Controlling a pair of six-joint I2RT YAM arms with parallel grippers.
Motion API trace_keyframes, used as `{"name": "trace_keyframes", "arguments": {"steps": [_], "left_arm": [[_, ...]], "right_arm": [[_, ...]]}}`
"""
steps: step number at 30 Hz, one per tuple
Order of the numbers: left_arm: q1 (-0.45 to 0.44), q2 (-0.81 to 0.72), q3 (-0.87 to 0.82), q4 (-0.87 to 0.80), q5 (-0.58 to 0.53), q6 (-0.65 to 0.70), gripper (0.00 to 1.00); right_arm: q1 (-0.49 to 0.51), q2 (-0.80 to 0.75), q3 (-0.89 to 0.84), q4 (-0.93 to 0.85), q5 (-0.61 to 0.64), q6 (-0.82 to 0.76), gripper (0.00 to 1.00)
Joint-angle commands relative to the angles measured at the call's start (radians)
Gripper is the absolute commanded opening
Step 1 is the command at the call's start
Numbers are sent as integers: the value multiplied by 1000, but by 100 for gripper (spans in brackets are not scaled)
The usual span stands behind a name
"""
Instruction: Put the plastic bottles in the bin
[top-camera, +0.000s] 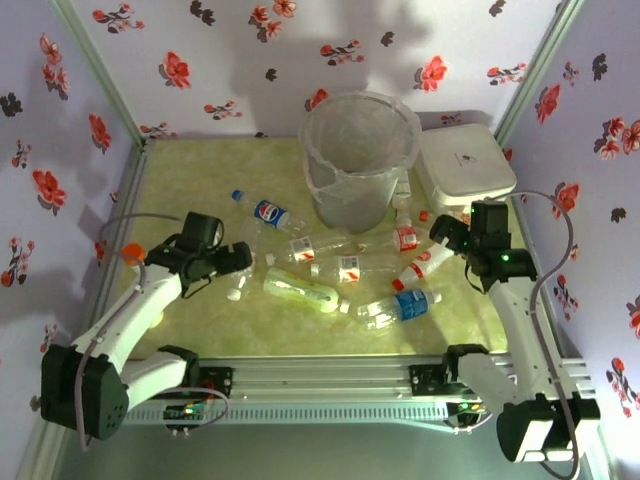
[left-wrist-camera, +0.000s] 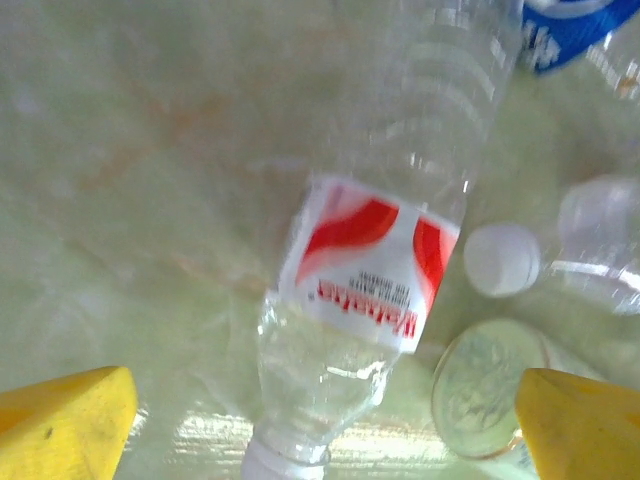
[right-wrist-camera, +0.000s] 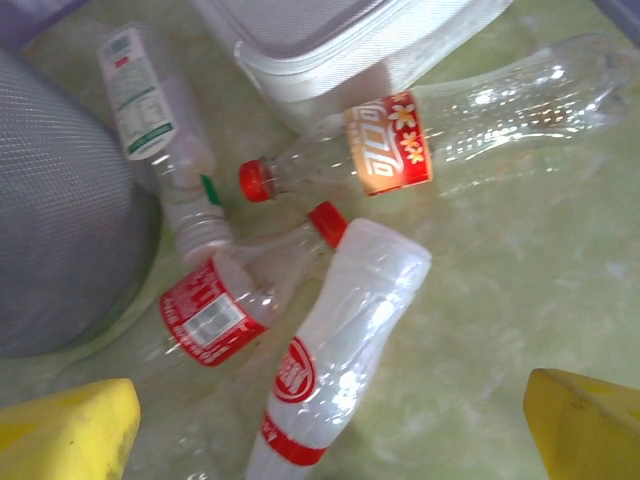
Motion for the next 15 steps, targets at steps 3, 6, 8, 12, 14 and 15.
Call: {"name": "trace_keyframes", "arguments": {"steps": [3, 6, 8, 12, 14, 15], "left_arm": [[-21, 65, -48, 46, 26, -36, 100], [-21, 129, -42, 74, 1, -33, 100], [-20, 162, -42, 120, -2, -36, 98], [-21, 237, -26, 186, 6, -31, 86], [-20, 257, -25, 207, 17, -33, 77], [-20, 263, -24, 208, 18, -35, 74]], "right_arm": [[7, -51, 62, -44, -139, 46, 99], [7, -61, 112, -37, -229, 62, 99], [7, -80, 141, -22, -289, 71, 99], [7, -139, 162, 47, -390, 85, 99], [9, -153, 182, 60, -427, 88, 99], [10, -156, 191, 67, -447, 89, 99]]}}
